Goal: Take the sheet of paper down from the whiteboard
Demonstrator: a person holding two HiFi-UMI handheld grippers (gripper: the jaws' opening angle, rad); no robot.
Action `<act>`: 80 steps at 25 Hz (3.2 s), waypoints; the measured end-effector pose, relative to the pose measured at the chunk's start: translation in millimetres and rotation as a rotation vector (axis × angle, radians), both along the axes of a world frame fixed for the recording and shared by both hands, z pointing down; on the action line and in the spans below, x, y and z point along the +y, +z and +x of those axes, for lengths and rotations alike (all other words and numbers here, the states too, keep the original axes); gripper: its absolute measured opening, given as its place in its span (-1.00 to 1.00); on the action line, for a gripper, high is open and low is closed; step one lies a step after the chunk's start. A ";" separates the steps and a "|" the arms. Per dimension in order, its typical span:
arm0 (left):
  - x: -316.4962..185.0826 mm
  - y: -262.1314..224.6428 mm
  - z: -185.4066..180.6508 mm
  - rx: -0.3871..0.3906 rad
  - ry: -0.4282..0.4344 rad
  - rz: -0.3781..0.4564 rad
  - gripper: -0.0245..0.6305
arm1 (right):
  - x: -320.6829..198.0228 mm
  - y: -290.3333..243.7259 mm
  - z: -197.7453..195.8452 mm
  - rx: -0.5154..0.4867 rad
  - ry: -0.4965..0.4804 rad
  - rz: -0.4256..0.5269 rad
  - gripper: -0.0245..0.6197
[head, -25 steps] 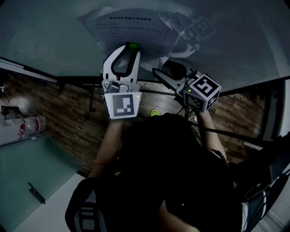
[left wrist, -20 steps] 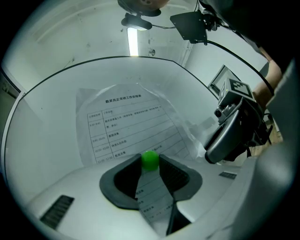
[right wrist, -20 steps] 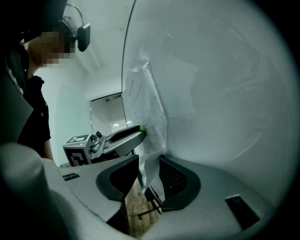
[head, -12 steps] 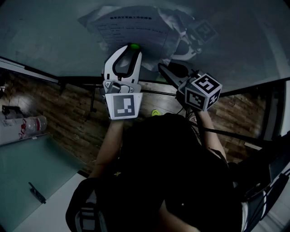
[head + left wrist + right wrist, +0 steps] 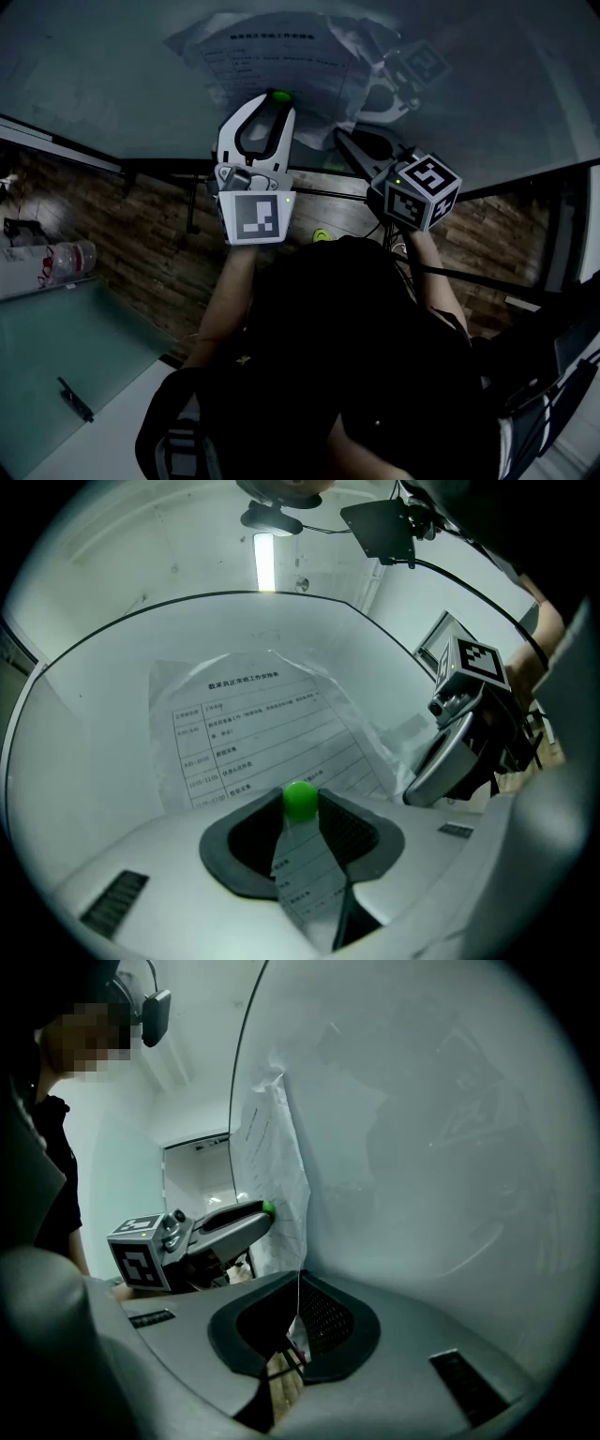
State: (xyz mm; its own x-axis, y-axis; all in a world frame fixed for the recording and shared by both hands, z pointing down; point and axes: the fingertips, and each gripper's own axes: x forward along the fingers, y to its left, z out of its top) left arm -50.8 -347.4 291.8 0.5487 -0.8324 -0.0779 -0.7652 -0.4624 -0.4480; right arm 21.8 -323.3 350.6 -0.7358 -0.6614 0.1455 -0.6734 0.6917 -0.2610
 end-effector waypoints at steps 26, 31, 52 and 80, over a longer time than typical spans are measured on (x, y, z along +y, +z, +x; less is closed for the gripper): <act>10.0 8.9 -2.7 0.007 0.017 -0.057 -0.50 | 7.4 -5.5 -10.1 -0.050 -0.040 -0.016 -0.94; 7.5 14.5 -3.9 0.004 0.004 -0.068 -0.50 | 7.6 0.3 -8.4 -0.055 -0.048 -0.029 -0.95; 16.9 18.5 -7.2 -0.013 0.034 -0.128 -0.50 | 27.0 7.8 -14.2 -0.074 -0.027 -0.100 -0.95; 178.3 20.8 -4.1 -0.019 -0.055 -0.093 -0.50 | 190.0 11.6 -18.3 -0.034 -0.169 -0.020 -0.94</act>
